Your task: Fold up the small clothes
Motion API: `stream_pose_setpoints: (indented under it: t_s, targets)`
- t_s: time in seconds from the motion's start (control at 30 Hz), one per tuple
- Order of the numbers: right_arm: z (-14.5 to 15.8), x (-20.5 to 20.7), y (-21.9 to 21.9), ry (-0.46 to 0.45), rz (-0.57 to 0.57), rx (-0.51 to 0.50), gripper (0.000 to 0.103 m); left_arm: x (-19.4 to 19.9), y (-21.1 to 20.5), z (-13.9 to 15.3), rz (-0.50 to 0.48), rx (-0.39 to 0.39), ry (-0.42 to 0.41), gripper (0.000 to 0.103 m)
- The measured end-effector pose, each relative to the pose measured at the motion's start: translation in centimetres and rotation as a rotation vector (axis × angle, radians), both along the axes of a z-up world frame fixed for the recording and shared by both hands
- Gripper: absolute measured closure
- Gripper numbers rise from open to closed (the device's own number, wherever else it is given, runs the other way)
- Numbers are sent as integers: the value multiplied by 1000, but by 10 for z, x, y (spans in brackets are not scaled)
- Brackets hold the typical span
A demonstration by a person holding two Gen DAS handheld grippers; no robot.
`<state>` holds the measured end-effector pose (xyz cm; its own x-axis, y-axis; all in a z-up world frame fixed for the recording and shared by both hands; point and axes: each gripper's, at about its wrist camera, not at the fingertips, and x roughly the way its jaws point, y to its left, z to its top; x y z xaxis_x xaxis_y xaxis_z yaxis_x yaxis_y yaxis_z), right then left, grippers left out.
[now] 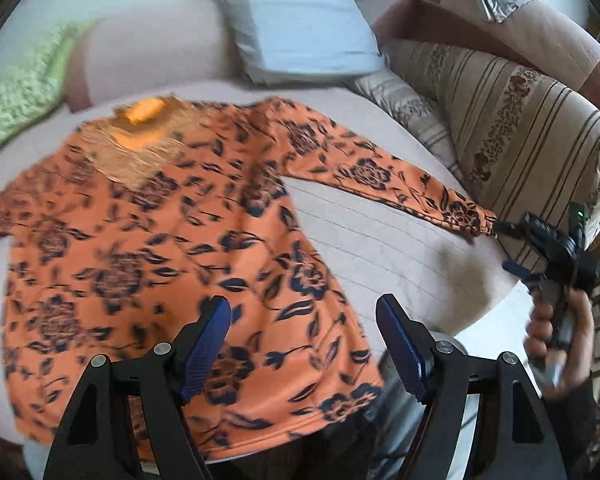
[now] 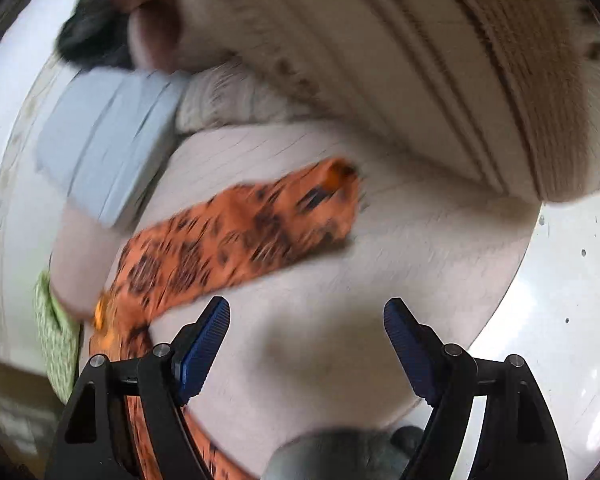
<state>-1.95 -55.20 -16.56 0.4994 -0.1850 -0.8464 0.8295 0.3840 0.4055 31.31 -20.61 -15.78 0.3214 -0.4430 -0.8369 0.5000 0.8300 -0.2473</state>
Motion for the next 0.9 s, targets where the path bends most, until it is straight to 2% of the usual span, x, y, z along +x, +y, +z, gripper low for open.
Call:
stream_pose_setpoints:
  t_s: [0.1, 0.17, 0.2, 0.23, 0.27, 0.33, 0.4, 0.5, 0.6, 0.67, 0.77, 0.9]
  targets:
    - [-15, 11, -32, 10, -33, 20, 23, 16, -13, -12, 19, 7, 28, 29]
    - [-26, 21, -47, -11, -50, 52, 27, 26, -12, -24, 34, 10, 44, 29]
    - [-30, 29, -52, 1, -58, 42, 42, 32, -8, -29, 47, 11, 56, 29]
    - [-31, 35, -55, 26, -71, 32, 67, 32, -7, -30, 53, 7, 59, 29]
    - [-33, 39, -54, 31, -76, 34, 78, 35, -3, -35, 62, 3, 67, 29]
    - [-24, 46, -50, 19, -87, 14, 86, 38, 10, -38, 84, -24, 85, 29]
    - [-3, 52, -34, 5, -58, -76, 89, 43, 23, -41, 112, -53, 102, 29]
    - [51, 85, 10, -24, 71, -281, 91, 49, 47, -41, 152, -90, 112, 29]
    - [106, 123, 89, -24, 247, -527, 91, 55, 78, -37, 211, -129, 106, 29]
    - [132, 149, 152, -66, 398, -631, 91, 61, 107, -36, 269, -159, 104, 29]
    - [143, 175, 252, -136, 641, -689, 91, 67, 150, -37, 354, -180, 100, 29]
    - [108, 192, 356, -168, 908, -593, 92, 69, 223, -48, 508, -188, 111, 27]
